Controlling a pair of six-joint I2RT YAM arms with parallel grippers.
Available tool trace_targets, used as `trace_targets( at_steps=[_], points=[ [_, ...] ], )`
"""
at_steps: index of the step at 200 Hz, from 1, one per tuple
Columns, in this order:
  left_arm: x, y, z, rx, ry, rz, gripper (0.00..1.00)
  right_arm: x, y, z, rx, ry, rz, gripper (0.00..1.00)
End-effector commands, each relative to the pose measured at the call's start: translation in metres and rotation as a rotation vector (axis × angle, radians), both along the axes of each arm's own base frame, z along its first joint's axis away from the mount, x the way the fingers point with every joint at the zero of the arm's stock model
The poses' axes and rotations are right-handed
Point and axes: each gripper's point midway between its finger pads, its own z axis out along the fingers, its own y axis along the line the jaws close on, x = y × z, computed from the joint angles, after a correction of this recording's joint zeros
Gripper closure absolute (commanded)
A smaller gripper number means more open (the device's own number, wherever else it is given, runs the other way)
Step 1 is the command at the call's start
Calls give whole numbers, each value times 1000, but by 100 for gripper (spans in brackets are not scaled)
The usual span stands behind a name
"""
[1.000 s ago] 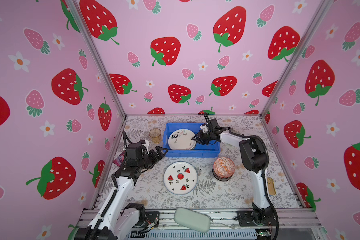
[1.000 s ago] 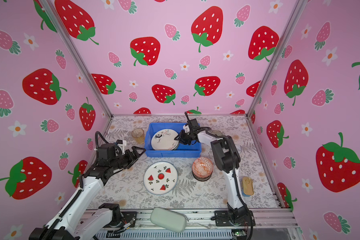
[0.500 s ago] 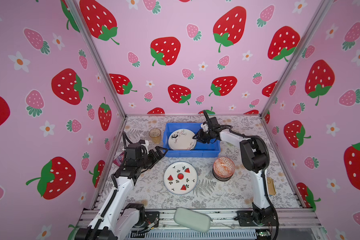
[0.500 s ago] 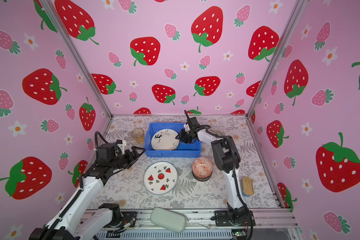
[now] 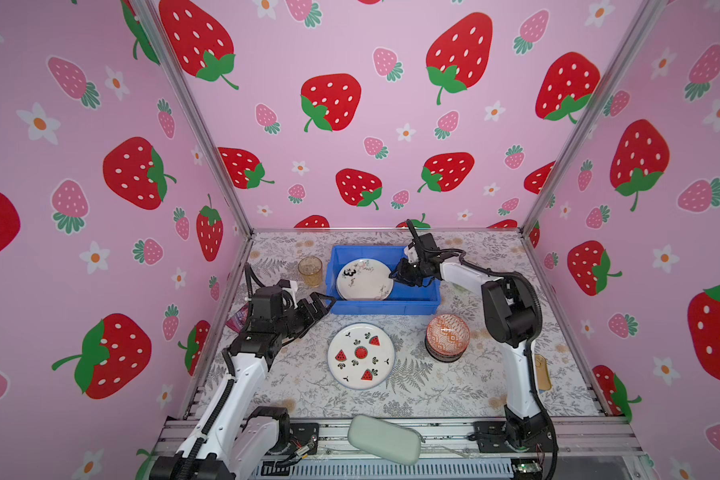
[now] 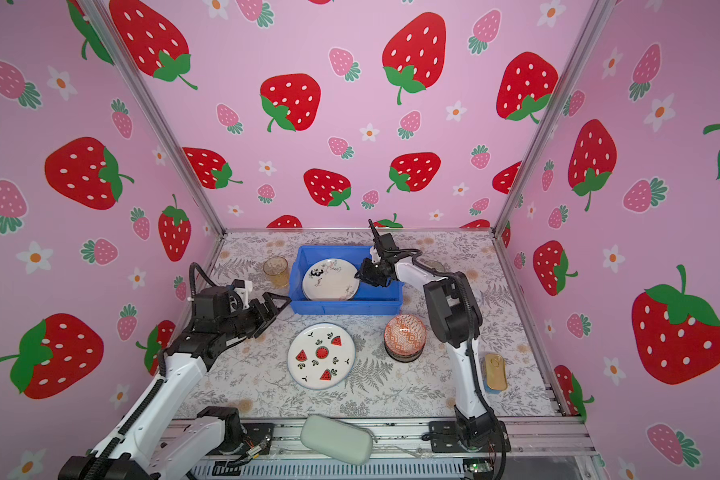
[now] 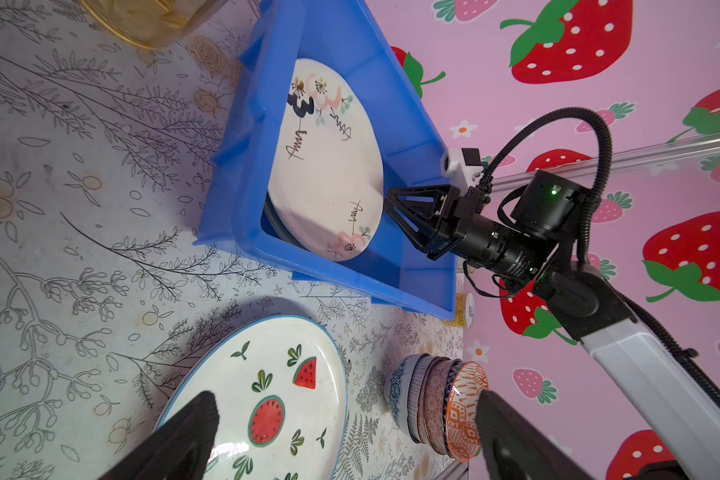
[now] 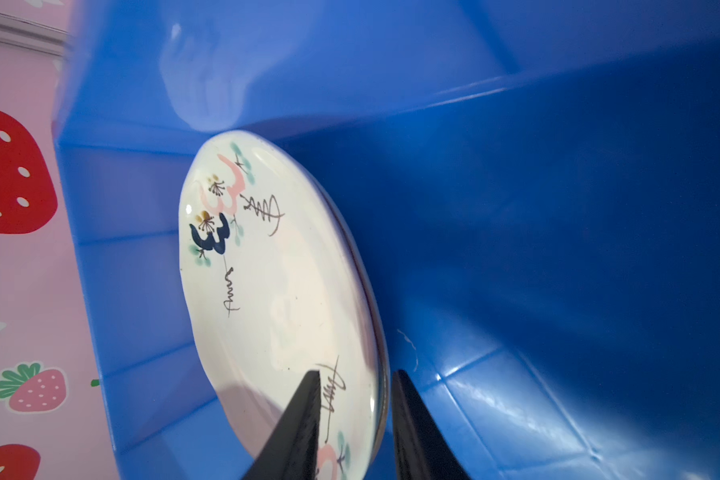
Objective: Place the mixed dishes into the plastic bin
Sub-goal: 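Open the right gripper and lift it out of the blue bin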
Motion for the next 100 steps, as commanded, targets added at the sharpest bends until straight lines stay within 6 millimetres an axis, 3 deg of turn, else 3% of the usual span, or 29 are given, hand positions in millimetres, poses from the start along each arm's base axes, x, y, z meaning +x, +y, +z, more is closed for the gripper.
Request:
trace_targets(
  at_steps=[1,65,72,83,100],
  points=[
    [-3,0,-1,-3,1,-7,1,8,-2,47,0,-105,-10,68],
    [-13,8,-10,48,66,13,1,1,-12,82,-25,-180,6,54],
    [-17,9,-12,62,85,15,1,-1,-12,87,-28,-189,10,49],
    [-24,13,-15,86,112,25,1,-6,-13,96,-39,-211,19,33],
    [-35,18,-20,118,145,33,1,-15,-15,109,-65,-245,36,21]
  ],
)
